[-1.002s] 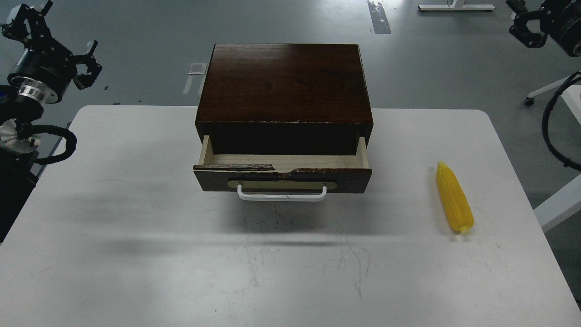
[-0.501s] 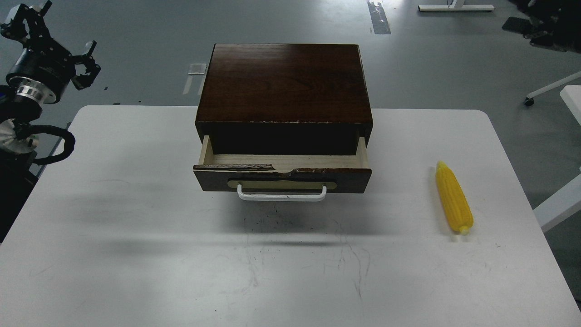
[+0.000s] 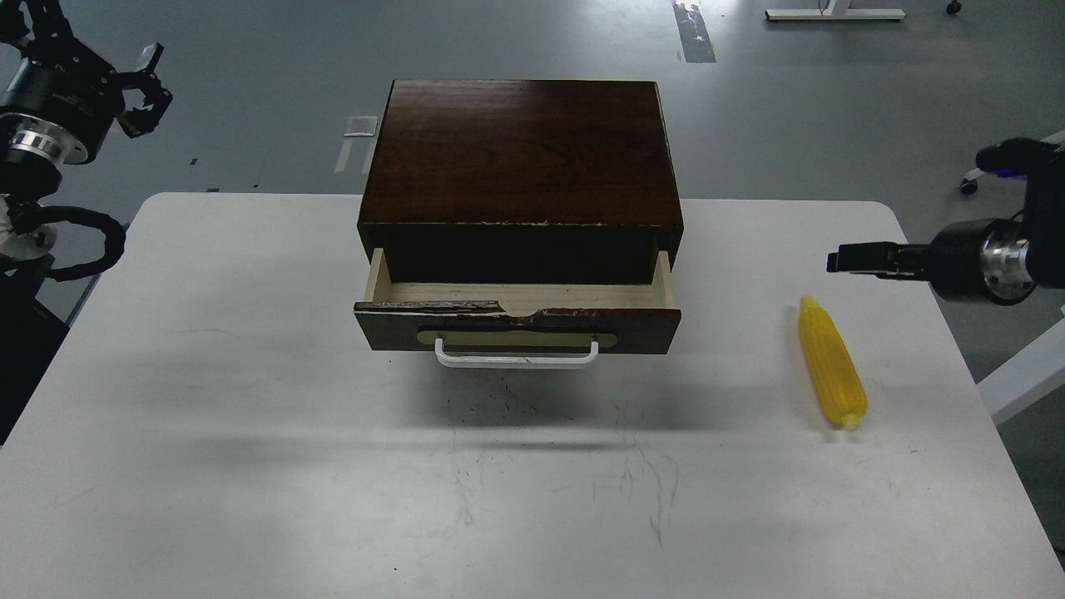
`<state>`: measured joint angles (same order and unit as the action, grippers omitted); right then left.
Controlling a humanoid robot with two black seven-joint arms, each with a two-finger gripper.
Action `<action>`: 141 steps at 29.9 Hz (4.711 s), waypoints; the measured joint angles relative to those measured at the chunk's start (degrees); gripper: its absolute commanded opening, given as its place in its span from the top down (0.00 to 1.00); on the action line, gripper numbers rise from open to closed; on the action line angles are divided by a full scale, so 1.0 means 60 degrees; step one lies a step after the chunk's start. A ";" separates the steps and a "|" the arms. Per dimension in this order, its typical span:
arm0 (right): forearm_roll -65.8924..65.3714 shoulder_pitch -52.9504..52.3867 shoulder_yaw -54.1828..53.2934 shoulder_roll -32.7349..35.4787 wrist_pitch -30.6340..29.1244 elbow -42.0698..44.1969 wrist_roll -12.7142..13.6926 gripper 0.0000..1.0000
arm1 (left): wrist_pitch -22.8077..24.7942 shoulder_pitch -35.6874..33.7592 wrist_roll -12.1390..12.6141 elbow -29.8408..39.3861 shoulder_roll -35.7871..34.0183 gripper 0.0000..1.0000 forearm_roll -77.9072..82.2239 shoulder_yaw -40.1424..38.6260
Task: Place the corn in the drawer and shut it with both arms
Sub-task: 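Grasp the yellow corn cob with the right gripper, then lift the corn cob and carry it over the open drawer, then lower the corn cob into the drawer and open the right gripper, then withdraw the right gripper and bring the left gripper to the drawer front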
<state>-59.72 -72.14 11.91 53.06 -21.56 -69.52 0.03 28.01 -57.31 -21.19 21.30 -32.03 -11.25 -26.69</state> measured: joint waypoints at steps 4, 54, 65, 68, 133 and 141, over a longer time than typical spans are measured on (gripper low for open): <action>-0.0311 0.0792 -0.0015 -0.0283 0.0287 0.0411 -0.0015 0.04 | 0.0000 -0.0020 -0.0012 0.0347 -0.0299 0.02 -0.0006 0.0007; -0.1579 -0.3611 -0.0607 -0.2461 0.1115 -0.1089 -0.1535 1.00 | -0.0003 0.0130 0.0129 0.0436 -0.1122 0.02 0.0015 0.0051; -0.4852 -0.3897 -0.0510 -0.4564 0.1133 -0.1190 -0.1877 1.00 | -0.0002 0.0186 0.0107 0.0474 -0.1663 0.02 0.0015 0.0039; -0.5923 -0.3804 -0.0348 -0.4908 0.1133 -0.1200 -0.2029 1.00 | -0.0002 0.0189 0.0103 0.0475 -0.1741 0.02 0.0004 0.0038; 0.8822 -0.1364 -0.4672 -0.3781 0.1184 0.5045 -0.2202 0.00 | 0.0003 -0.0394 -0.0116 0.5229 -0.1873 0.03 0.6219 -0.0057; 1.1928 0.0826 -0.6565 -0.3430 0.0644 0.5279 -0.2186 0.00 | 0.0000 -0.0431 -0.0117 0.8682 -0.1918 0.06 1.0613 -0.0021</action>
<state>11.85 -67.19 -27.48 32.48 -17.69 -37.85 -13.09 28.00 -59.90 -21.89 73.39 -43.53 52.43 -26.81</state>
